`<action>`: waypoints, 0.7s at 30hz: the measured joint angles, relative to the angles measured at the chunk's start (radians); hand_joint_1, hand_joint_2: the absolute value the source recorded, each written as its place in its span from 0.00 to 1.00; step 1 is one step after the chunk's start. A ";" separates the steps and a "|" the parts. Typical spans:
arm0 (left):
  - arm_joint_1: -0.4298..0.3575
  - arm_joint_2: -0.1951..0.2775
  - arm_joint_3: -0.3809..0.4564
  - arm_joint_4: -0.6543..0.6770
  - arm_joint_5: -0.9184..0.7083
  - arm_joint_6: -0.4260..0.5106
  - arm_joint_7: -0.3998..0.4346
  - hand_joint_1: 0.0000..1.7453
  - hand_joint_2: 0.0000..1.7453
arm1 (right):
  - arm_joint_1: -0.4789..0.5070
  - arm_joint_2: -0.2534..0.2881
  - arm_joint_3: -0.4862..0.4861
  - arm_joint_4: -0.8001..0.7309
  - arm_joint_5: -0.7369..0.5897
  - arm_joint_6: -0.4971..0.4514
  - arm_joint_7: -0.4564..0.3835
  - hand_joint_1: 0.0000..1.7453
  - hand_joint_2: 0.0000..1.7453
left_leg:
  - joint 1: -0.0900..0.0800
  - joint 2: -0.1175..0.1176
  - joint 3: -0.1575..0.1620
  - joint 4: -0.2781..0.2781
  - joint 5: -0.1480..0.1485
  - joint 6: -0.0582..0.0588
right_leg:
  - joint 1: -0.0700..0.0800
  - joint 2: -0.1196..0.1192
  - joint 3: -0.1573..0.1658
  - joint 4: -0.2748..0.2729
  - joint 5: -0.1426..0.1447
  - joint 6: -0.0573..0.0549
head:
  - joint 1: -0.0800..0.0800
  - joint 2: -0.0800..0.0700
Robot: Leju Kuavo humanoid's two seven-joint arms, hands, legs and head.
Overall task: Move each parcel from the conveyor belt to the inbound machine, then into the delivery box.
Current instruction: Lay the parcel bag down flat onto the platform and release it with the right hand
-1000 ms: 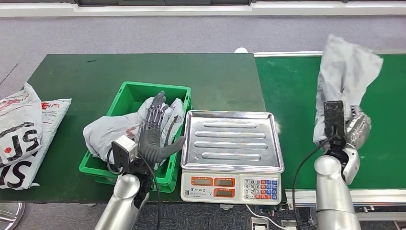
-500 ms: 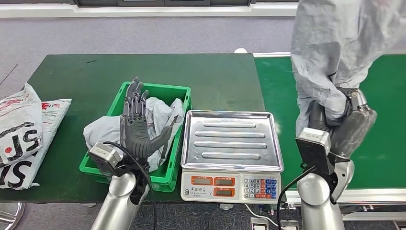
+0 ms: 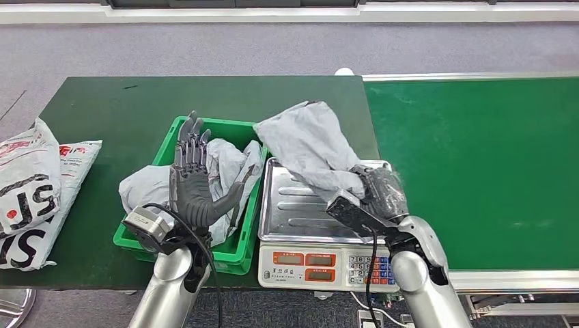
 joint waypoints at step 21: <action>-0.004 0.019 0.000 0.020 0.018 0.025 -0.001 0.00 1.00 | -0.097 -0.064 0.144 0.126 -0.266 0.096 -0.147 0.00 1.00 | 0.000 0.000 0.000 0.000 0.000 0.000 | 0.000 0.000 0.000 0.000 0.000 0.000 | 0.000 0.000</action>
